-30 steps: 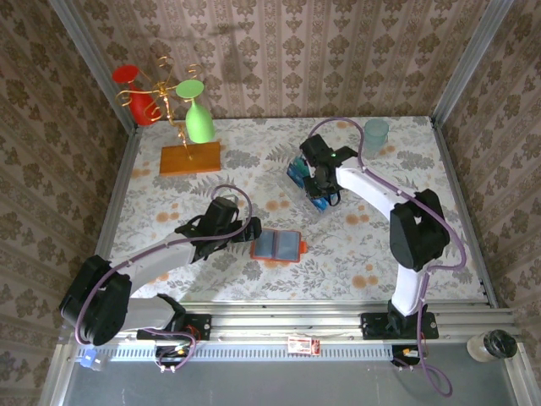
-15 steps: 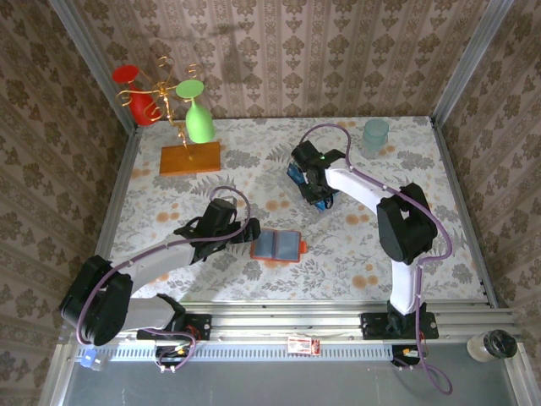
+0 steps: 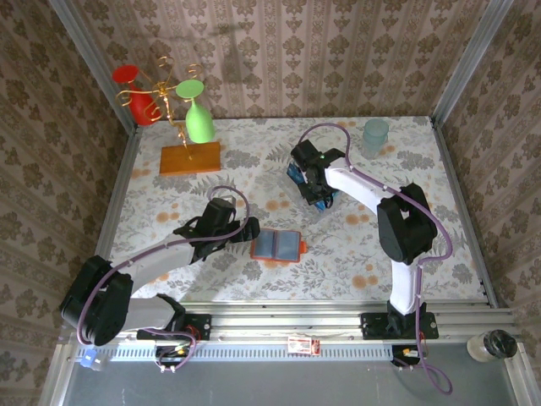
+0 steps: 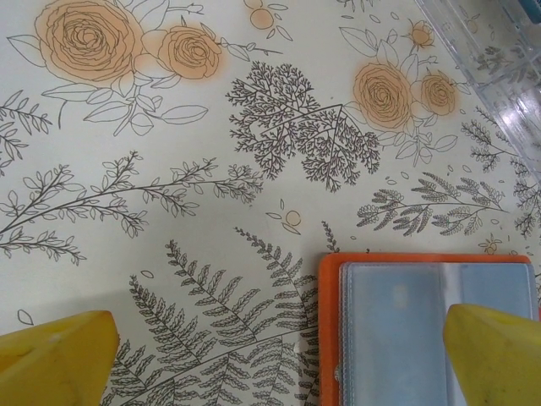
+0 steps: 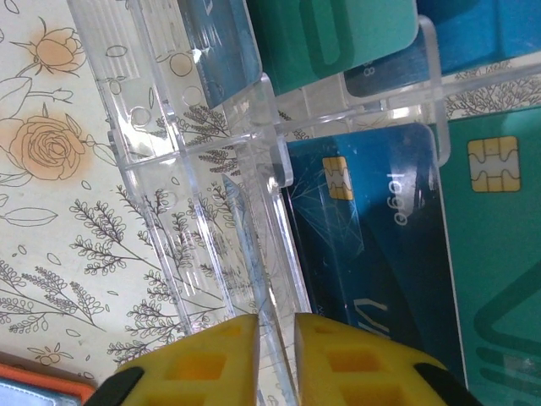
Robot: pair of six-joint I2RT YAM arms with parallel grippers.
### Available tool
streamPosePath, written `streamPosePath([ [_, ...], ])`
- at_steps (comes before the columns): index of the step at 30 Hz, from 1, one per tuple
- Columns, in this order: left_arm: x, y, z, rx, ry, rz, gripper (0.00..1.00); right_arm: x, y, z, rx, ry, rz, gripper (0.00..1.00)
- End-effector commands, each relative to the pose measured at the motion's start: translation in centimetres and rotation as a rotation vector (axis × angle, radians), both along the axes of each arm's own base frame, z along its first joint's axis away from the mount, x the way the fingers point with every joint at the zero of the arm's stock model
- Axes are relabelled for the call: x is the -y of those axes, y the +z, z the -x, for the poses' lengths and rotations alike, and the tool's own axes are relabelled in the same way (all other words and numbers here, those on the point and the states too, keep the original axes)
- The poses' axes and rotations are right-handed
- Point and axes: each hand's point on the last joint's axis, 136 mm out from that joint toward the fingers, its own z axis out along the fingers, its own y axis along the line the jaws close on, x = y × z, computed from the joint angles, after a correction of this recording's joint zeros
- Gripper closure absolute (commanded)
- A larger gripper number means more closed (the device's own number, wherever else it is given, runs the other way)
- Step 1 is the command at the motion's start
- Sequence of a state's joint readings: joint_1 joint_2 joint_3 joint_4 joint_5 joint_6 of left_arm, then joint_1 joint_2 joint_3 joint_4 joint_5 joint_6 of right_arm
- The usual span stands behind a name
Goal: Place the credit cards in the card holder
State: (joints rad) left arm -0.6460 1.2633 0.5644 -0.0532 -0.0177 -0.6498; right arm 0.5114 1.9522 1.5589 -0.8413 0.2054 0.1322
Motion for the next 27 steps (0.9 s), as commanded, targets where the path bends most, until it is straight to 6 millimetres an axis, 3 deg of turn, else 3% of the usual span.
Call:
streamPosePath([
  [1, 0.0, -0.4, 0.2, -0.011, -0.003, 0.008, 0.0, -0.3, 1.0, -0.1, 0.0, 0.023, -0.002, 0.87],
  [9, 0.0, -0.3, 0.2, -0.009, -0.003, 0.011, 0.0, -1.1, 2.7, -0.3, 0.025, 0.096, -0.033, 0.97],
  [18, 0.0, -0.3, 0.2, -0.008, -0.008, 0.0, 0.0, -2.7, 8.0, 1.2, 0.114, 0.121, -0.132, 0.99],
  [23, -0.2, -0.5, 0.3, -0.009, -0.021, -0.029, 0.0, -5.2, 8.5, 3.5, 0.104, 0.076, -0.338, 1.0],
  [27, -0.5, -0.7, 0.6, -0.011, -0.026, -0.078, 0.0, -8.3, 8.2, 5.5, 0.059, -0.013, -0.641, 1.0],
])
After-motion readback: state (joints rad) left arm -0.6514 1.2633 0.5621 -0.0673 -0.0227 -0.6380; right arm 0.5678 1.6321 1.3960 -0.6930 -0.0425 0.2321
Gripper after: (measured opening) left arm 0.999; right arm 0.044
